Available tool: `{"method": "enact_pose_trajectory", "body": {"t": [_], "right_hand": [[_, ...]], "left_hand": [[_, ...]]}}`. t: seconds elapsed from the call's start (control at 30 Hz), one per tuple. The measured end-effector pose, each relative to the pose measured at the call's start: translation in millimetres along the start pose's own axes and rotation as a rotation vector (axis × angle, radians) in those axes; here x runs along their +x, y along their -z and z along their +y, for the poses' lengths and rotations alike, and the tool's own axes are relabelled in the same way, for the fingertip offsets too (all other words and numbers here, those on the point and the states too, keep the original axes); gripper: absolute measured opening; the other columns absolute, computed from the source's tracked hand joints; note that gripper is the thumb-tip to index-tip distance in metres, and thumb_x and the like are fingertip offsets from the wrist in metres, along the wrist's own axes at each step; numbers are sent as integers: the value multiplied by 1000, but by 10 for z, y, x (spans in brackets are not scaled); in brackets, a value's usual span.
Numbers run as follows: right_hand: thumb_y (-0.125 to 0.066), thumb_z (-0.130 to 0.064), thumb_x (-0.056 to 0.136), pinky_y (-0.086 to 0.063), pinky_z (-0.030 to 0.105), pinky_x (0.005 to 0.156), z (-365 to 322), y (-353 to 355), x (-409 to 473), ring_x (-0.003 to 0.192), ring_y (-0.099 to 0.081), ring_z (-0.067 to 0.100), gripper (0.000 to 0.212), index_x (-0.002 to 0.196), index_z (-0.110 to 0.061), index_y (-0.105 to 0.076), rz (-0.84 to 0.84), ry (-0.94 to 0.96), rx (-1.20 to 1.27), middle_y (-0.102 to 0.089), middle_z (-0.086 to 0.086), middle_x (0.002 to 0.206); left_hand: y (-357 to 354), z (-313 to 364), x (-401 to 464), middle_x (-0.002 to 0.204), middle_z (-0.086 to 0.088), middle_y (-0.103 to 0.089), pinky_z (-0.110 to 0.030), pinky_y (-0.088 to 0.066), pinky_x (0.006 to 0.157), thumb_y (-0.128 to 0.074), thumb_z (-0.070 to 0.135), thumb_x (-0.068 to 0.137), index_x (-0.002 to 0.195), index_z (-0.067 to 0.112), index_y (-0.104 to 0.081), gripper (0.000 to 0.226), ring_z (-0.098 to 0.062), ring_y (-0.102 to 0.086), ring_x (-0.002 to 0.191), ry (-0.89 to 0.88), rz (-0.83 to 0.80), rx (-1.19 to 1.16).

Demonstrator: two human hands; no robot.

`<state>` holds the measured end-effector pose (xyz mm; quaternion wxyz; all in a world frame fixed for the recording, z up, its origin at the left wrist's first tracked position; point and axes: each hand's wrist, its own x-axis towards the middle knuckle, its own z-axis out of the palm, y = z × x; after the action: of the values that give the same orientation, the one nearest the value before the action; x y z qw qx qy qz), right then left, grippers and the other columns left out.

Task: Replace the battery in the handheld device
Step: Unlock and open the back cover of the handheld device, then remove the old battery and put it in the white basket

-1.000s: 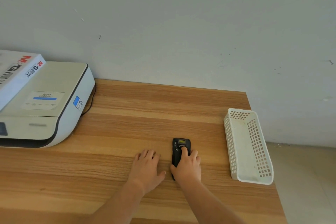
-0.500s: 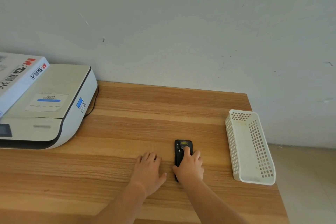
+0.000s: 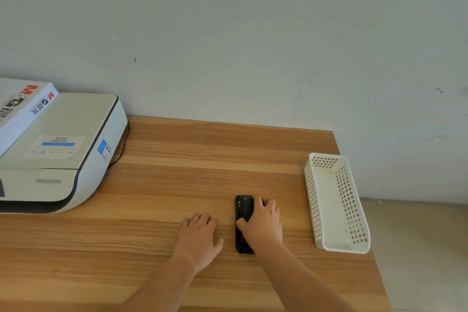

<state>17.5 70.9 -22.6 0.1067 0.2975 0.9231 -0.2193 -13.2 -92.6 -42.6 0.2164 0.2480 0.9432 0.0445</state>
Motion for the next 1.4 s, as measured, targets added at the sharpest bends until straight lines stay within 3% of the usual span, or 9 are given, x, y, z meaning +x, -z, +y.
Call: {"method": "enact_pose_trajectory", "body": {"t": [0.37, 0.73, 1.03, 1.27, 1.4], "right_hand": [[-61, -43, 79, -49, 39, 89, 387, 434, 96, 106, -42, 22, 60, 131, -24, -39, 63, -52, 6, -40, 4, 121], [-60, -45, 87, -48, 35, 86, 747, 233, 188, 118, -44, 27, 65, 141, -22, -33, -135, -139, -103, -40, 9, 134], [-59, -38, 89, -48, 33, 82, 877, 108, 217, 117, -45, 26, 59, 140, -23, -34, -143, -97, -117, -36, 9, 136], [-57, -46, 88, -48, 36, 87, 823, 203, 235, 117, -43, 26, 55, 135, -21, -40, -99, -85, -101, -38, 8, 134], [-56, -40, 90, -42, 38, 99, 671, 208, 248, 123, -40, 23, 55, 139, -20, -40, -104, 88, -82, -40, 5, 138]], "left_hand": [[113, 281, 64, 146, 2, -42, -41, -24, 117, -42, 52, 96, 142, 24, -39, 54, -18, -33, 137, -54, -36, 39], [97, 322, -13, 146, 3, -40, -41, -22, 118, -41, 50, 97, 145, 26, -36, 54, -17, -31, 138, -21, -69, 52], [78, 318, -18, 146, 5, -41, -40, -23, 116, -41, 50, 98, 144, 26, -37, 53, -17, -32, 137, 11, -61, 11], [71, 315, 4, 145, 5, -41, -41, -24, 117, -41, 51, 97, 143, 26, -38, 53, -16, -33, 136, 12, -57, 10], [78, 324, 7, 147, 4, -40, -41, -22, 118, -41, 51, 97, 144, 26, -37, 54, -16, -31, 138, 8, -47, 6]]}}
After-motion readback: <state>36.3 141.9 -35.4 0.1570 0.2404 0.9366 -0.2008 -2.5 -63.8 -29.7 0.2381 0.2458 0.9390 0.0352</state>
